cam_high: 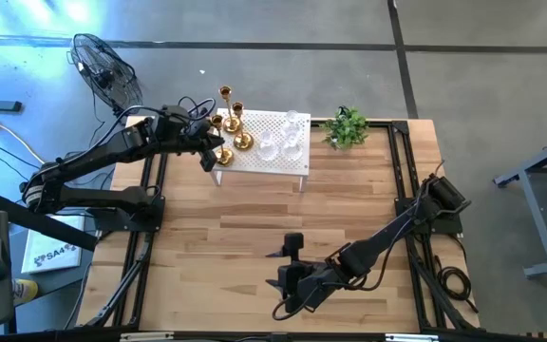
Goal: Pick & Place candle stick holders
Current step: Put the gold candle holder on the shelf aligned with the other gold candle holder
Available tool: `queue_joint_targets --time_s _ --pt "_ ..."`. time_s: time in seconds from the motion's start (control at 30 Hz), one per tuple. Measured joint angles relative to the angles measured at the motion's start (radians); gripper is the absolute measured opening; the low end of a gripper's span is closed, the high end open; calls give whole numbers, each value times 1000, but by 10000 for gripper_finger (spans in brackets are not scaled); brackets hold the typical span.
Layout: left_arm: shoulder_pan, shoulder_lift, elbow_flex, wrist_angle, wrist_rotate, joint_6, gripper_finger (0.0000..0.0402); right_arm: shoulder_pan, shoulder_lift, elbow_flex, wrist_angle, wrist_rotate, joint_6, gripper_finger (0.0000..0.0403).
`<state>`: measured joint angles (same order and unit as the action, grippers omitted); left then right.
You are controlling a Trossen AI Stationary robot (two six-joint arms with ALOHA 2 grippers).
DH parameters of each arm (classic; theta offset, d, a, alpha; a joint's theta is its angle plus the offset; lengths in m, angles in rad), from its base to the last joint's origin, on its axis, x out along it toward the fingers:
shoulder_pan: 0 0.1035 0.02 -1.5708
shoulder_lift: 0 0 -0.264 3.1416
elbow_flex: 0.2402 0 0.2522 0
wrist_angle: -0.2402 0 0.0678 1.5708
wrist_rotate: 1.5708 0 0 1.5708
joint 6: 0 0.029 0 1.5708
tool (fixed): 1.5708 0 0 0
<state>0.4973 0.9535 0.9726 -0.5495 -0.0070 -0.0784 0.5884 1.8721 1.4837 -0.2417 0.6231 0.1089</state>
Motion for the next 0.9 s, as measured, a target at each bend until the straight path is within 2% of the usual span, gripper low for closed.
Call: queue_joint_targets --time_s 0.57,0.77,0.9 --pt "0 -5 -75 98 39 15 8 0 0 0 23 -31 -5 291" --pt "0 -4 -77 77 51 21 39 0 1 0 22 -32 -5 291" --pt "-1 -2 -82 65 81 22 46 0 1 0 23 -32 -5 291"
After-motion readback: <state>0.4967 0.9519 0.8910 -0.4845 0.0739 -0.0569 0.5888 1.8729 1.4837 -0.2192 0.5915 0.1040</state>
